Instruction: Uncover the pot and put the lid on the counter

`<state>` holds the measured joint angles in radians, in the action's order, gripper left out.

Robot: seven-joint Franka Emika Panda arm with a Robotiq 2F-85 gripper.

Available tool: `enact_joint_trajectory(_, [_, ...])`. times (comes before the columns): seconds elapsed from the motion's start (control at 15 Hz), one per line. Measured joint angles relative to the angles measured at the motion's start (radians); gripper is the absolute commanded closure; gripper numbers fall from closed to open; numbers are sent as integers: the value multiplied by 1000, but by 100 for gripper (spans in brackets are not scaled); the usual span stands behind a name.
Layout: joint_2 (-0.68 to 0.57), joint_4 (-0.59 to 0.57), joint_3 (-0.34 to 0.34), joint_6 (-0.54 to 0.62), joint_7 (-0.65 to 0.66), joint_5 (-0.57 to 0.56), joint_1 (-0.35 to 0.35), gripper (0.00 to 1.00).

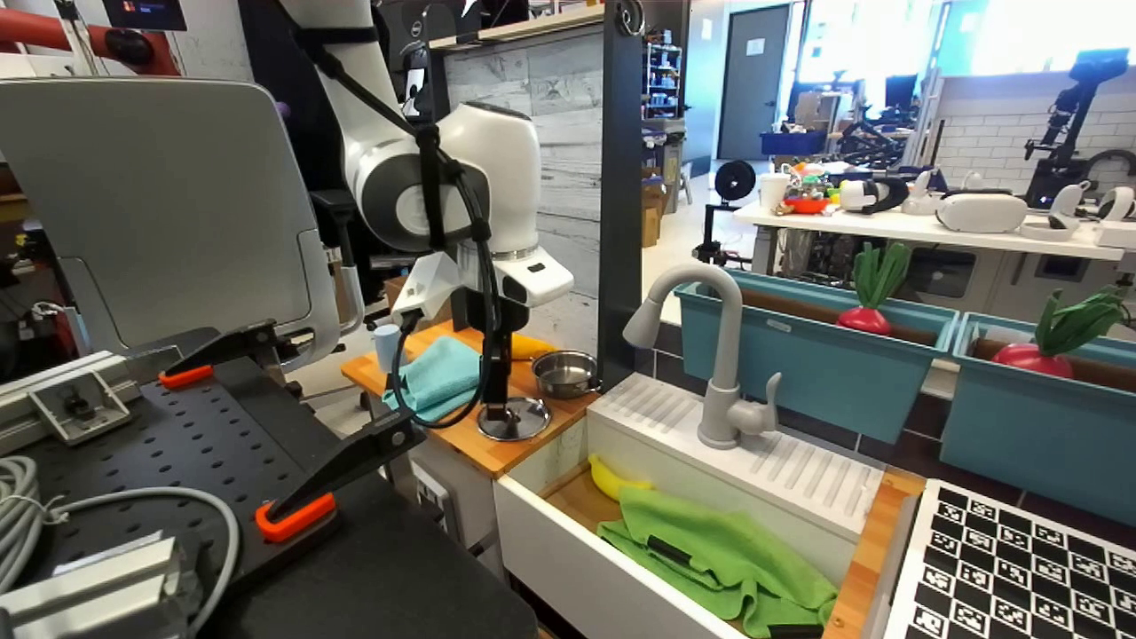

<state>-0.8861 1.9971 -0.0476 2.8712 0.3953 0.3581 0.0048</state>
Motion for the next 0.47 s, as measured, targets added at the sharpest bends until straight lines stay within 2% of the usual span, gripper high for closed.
enact_joint_trajectory(0.47, [240, 234, -35, 18, -74, 0, -25, 0])
